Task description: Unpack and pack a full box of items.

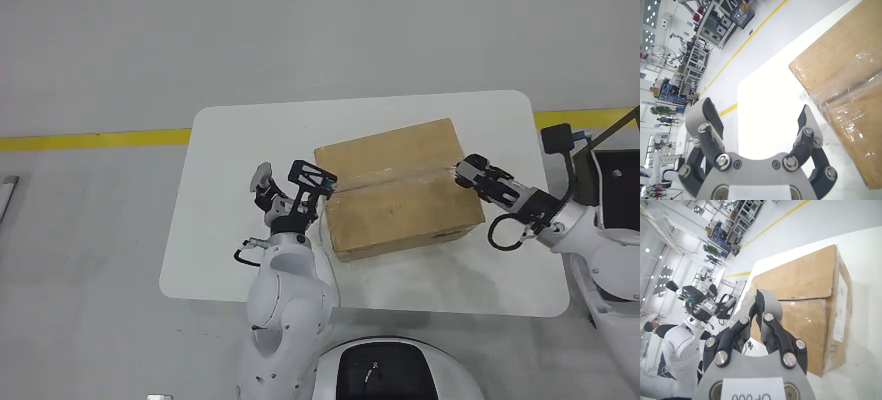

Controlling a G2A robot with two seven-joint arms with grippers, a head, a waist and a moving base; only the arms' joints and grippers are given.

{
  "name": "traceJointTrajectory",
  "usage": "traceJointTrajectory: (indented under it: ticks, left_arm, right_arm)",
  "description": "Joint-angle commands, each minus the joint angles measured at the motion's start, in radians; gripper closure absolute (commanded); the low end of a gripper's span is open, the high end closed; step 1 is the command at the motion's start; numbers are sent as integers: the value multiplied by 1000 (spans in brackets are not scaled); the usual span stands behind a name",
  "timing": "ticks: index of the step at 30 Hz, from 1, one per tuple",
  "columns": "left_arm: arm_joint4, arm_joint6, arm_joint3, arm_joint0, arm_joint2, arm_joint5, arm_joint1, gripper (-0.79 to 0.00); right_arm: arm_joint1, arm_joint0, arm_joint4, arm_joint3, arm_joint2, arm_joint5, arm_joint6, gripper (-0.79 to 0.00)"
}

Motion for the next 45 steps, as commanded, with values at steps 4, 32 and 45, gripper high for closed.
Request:
traceJointTrajectory:
  ticks: [4, 32, 45]
  left_arm:
    - [-24, 0, -8, 0, 32, -4, -4, -785]
    - [-23, -2, 145, -135, 167, -30, -32, 0]
    - [-42, -1, 171, -154, 165, -35, -41, 0]
  right_arm:
    - [4, -13, -61, 17, -4, 7, -7, 0]
    - [12, 6, -305, 58, -67, 37, -72, 0]
    - [16, 11, -338, 30, -49, -10, -109, 0]
